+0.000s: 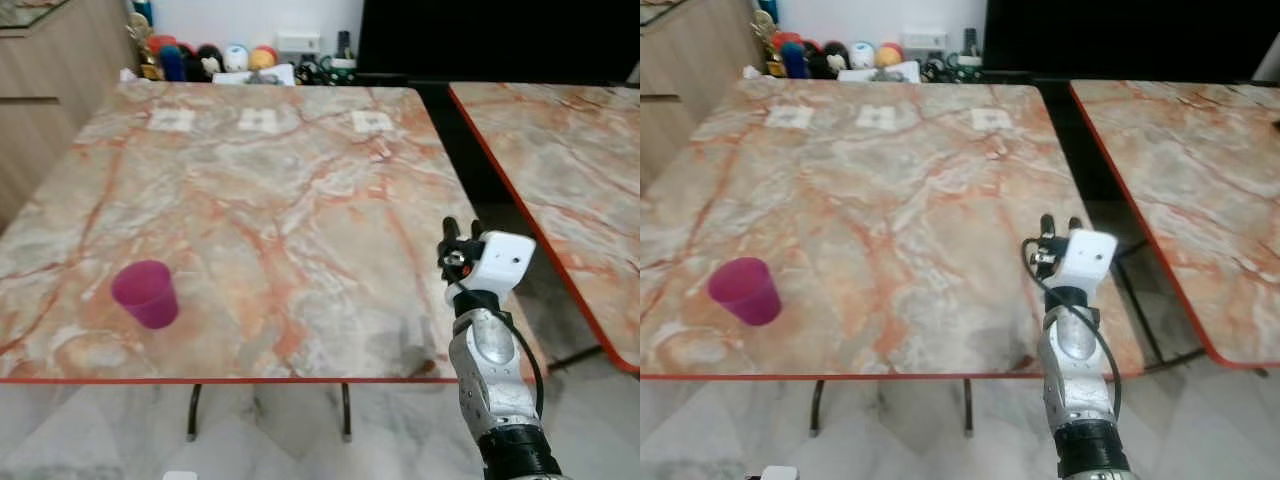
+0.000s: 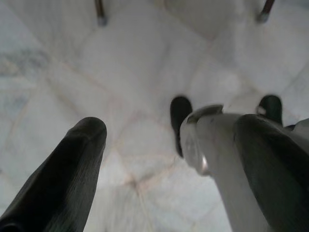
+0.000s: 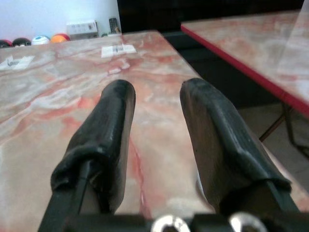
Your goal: Setting the table
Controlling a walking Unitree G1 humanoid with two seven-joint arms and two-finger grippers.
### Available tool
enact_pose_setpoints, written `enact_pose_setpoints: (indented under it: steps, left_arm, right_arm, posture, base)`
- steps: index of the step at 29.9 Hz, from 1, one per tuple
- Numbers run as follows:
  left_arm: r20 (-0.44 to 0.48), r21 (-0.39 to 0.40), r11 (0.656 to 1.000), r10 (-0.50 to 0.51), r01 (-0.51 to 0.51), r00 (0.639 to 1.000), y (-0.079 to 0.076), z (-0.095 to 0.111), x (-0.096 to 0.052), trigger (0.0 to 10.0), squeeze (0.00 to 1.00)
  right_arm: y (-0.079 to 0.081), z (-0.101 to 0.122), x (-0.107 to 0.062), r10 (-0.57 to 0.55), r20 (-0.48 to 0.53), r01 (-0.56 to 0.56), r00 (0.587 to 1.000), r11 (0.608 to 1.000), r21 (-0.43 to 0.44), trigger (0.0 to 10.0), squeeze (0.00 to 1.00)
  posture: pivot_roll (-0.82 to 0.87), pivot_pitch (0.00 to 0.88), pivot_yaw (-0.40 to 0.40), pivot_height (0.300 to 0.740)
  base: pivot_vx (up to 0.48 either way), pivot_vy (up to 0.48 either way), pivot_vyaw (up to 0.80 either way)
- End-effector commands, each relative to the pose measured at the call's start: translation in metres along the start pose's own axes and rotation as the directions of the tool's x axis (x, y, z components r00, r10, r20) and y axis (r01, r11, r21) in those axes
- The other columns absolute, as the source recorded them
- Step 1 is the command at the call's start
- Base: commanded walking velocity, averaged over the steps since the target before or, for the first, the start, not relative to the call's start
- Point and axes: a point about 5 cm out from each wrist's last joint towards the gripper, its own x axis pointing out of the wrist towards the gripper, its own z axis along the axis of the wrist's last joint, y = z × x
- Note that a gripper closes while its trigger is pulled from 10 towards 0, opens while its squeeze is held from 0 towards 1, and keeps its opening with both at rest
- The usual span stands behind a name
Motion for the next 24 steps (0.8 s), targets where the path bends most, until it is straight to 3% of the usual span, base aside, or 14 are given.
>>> enact_pose_setpoints:
  steps: [1, 8, 17, 18, 19, 22, 23, 24]
  left_arm:
    - [-0.060, -0.006, 1.000, -0.006, 0.006, 0.998, -0.004, -0.017, -0.003, 10.0, 0.00]
    - [-0.066, 0.012, 1.000, -0.016, 0.017, 0.998, -0.006, -0.018, -0.004, 10.0, 0.00]
    - [-0.071, 0.013, 1.000, -0.019, 0.020, 0.997, -0.008, -0.020, -0.004, 10.0, 0.00]
    - [-0.071, 0.013, 1.000, -0.019, 0.020, 0.997, -0.009, -0.021, -0.004, 10.0, 0.00]
    - [-0.072, 0.013, 1.000, -0.019, 0.020, 0.997, -0.009, -0.021, -0.004, 10.0, 0.00]
    - [-0.074, 0.014, 1.000, -0.019, 0.021, 0.997, -0.009, -0.021, -0.004, 10.0, 0.00]
    - [-0.075, 0.014, 1.000, -0.020, 0.021, 0.997, -0.009, -0.022, -0.004, 10.0, 0.00]
    - [-0.076, 0.014, 1.000, -0.021, 0.022, 0.997, -0.009, -0.022, -0.004, 10.0, 0.00]
  right_arm:
    - [-0.014, -0.008, -0.006, -0.069, -0.055, 0.069, 0.996, 0.998, -0.004, 10.0, 0.00]
    - [-0.030, -0.032, -0.014, -0.146, -0.233, 0.141, 0.961, 0.989, -0.040, 10.0, 0.00]
    - [-0.034, -0.039, -0.013, -0.139, -0.315, 0.122, 0.939, 0.990, -0.072, 10.0, 0.02]
    - [-0.034, -0.040, -0.013, -0.135, -0.323, 0.117, 0.937, 0.990, -0.073, 10.0, 0.89]
    - [-0.033, -0.041, -0.013, -0.131, -0.330, 0.112, 0.935, 0.991, -0.075, 10.0, 1.00]
    - [-0.033, -0.043, -0.012, -0.121, -0.349, 0.099, 0.929, 0.992, -0.081, 10.0, 1.00]
    - [-0.032, -0.045, -0.011, -0.111, -0.370, 0.084, 0.923, 0.993, -0.088, 10.0, 0.26]
    - [-0.032, -0.047, -0.011, -0.108, -0.379, 0.080, 0.919, 0.993, -0.089, 10.0, 0.08]
  posture:
    - [0.03, 0.141, -0.014, 0.740]
    - [0.03, 0.142, -0.016, 0.740]
    - [0.03, 0.142, -0.015, 0.740]
    - [0.03, 0.142, -0.015, 0.740]
    - [0.03, 0.142, -0.014, 0.740]
    - [0.03, 0.143, -0.014, 0.740]
    - [0.03, 0.143, -0.013, 0.740]
    - [0.04, 0.143, -0.013, 0.740]
  base:
    - [0.000, 0.000, 0.00]
    - [0.000, 0.000, 0.00]
    - [0.000, 0.000, 0.00]
    - [0.000, 0.000, 0.00]
    - [0.000, 0.000, 0.00]
    - [0.000, 0.000, 0.00]
    - [0.000, 0.000, 0.00]
    - [0.000, 0.000, 0.00]
